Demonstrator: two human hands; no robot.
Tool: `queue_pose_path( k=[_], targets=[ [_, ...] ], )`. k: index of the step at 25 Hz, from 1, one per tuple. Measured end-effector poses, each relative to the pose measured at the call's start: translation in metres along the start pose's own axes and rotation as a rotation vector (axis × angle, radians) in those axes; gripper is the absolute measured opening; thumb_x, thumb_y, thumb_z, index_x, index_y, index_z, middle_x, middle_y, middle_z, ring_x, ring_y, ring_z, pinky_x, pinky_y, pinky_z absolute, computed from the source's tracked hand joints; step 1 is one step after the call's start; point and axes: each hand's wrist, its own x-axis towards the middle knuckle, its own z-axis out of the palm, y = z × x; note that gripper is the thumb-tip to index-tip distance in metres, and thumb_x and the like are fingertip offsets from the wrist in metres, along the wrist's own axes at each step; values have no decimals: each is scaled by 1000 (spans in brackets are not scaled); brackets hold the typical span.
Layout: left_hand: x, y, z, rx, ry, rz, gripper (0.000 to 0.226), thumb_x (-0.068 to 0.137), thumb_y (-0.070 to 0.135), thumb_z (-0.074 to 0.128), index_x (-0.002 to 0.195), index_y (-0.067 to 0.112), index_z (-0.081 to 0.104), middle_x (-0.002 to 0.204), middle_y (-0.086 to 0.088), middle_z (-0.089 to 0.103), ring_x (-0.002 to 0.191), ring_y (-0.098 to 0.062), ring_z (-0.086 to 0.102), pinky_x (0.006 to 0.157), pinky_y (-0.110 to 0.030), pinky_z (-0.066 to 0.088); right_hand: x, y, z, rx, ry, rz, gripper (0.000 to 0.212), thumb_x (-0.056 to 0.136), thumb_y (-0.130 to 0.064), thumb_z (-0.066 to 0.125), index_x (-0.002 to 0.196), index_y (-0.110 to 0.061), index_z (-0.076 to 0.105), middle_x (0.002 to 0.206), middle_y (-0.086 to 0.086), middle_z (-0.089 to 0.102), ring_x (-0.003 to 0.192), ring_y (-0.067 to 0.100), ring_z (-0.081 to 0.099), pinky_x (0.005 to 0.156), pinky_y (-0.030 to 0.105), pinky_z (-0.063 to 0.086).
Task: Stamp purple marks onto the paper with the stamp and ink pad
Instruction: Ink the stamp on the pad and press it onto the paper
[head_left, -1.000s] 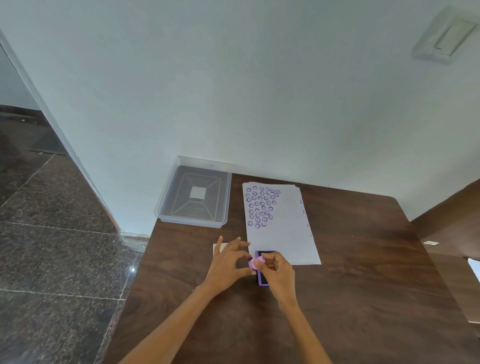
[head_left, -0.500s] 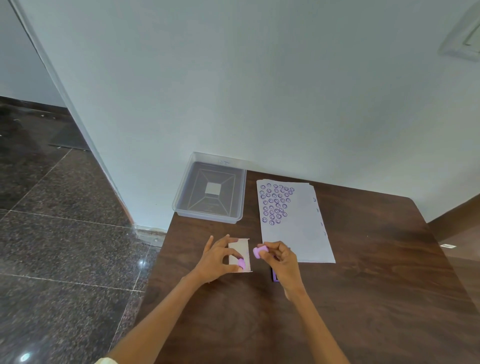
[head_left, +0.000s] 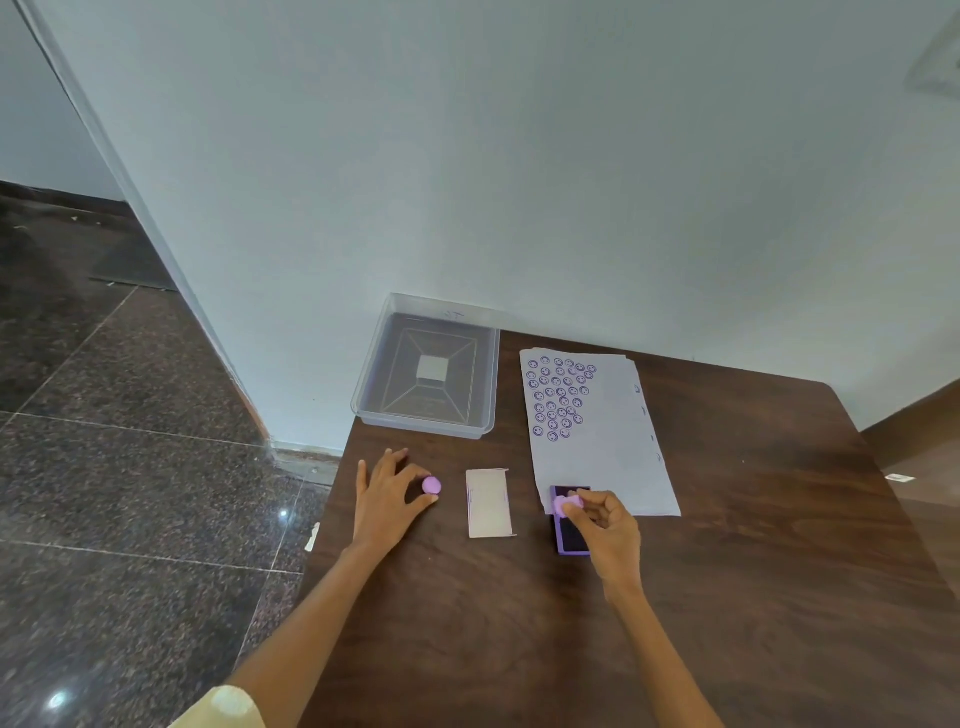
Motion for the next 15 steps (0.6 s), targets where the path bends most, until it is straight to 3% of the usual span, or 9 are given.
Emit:
queue_pose_path(
  k=[3, 6, 11, 15],
  targets=[
    [0, 0, 1, 71, -27, 32, 30, 84, 38, 64, 112, 27, 59, 145, -6, 42, 142, -26, 25, 117, -51, 1, -1, 4, -5, -58, 93, -12, 16, 77, -22, 73, 89, -17, 64, 90, 0, 71, 84, 11, 65, 63, 8, 45],
    [-3, 4, 1, 78, -22, 40, 40, 84, 41, 64, 119, 24, 55, 146, -5, 41, 141, -25, 27, 117, -48, 4, -2, 8, -6, -86, 119, -26, 11, 79, -19, 72, 84, -19, 62, 88, 2, 71, 84, 15, 66, 65, 10, 43],
    [-7, 26, 3, -35, 27, 138, 44, 85, 34, 65, 124, 17, 54, 140, -6, 49, 129, -24, 45, 110, -39, 32, 6, 12, -6, -248, 47, -81, 9, 83, -19, 66, 82, -23, 58, 91, 2, 67, 85, 18, 64, 70, 24, 51],
    [4, 61, 7, -68, 37, 277, 40, 90, 25, 60, 128, 15, 52, 137, -5, 52, 129, -22, 45, 108, -34, 35, 12, 11, -3, -414, -12, -98, 5, 88, -24, 60, 86, -20, 58, 95, 0, 64, 86, 19, 62, 65, 20, 47]
  ],
)
